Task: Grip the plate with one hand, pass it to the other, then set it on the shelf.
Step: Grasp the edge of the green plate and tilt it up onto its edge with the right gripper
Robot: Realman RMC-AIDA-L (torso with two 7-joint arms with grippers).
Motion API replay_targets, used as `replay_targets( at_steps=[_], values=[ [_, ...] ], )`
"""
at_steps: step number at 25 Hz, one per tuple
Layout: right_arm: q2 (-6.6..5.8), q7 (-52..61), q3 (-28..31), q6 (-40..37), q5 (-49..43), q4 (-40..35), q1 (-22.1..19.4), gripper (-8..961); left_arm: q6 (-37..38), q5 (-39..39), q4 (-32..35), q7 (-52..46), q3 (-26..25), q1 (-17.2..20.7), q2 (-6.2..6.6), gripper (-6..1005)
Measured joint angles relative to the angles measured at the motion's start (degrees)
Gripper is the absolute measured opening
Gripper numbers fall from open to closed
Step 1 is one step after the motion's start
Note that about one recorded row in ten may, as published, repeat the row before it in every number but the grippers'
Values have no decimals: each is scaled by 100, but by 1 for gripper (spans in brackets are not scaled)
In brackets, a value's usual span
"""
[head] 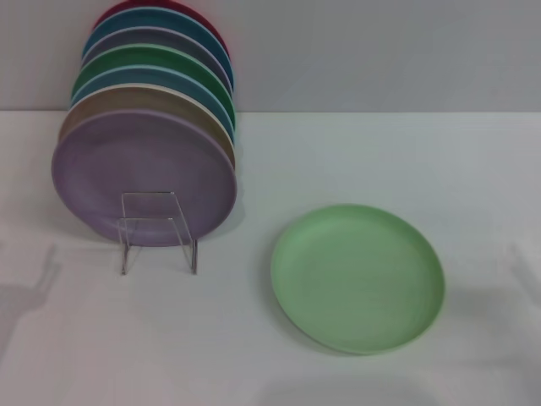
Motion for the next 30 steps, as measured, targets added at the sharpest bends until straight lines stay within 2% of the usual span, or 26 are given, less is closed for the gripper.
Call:
replay_targets(
  at_steps=[8, 11, 14, 17, 20, 22, 25, 26, 27, 28, 30],
  values=[
    [0, 44, 28, 14, 122, 11, 34, 815, -1, 0, 0, 12, -27, 21, -18, 781],
    [-1, 428, -12, 114, 236, 41, 16, 813, 16, 0, -21, 23, -24, 43, -23, 781],
    [-42, 1061, -85, 189, 94, 406, 23, 810, 29, 0, -67, 24, -12, 73, -34, 782],
    [-58, 1709, -212, 45, -389, 1278, 13, 807, 24, 1, -71, 17, 58, 47, -38, 782],
    [-15, 2436, -543, -576, -807, 2512, -68, 805, 20, 0, -72, 16, 80, 40, -38, 781],
    [-29, 3085, -997, -1429, -954, 3434, -192, 804, 19, 1, -85, 16, 102, 35, -37, 781],
    [-86, 4702, -1697, -3463, -1788, 5303, -409, 804, 10, -1, -89, 16, 104, 28, -36, 782],
    [-91, 5503, -1812, -4087, -2344, 5902, -438, 804, 5, -1, -89, 17, 104, 17, -36, 782],
    [-98, 7285, -1930, -5039, -3744, 6874, -404, 804, 3, 0, -89, 17, 101, 5, -36, 782],
    [-98, 7285, -1930, -5039, -3744, 6874, -404, 804, 1, 0, -89, 17, 91, -4, -35, 782],
    [-109, 8989, -1942, -5450, -5421, 7505, -210, 804, -3, 0, -81, 15, 71, -14, -35, 782]
  ],
)
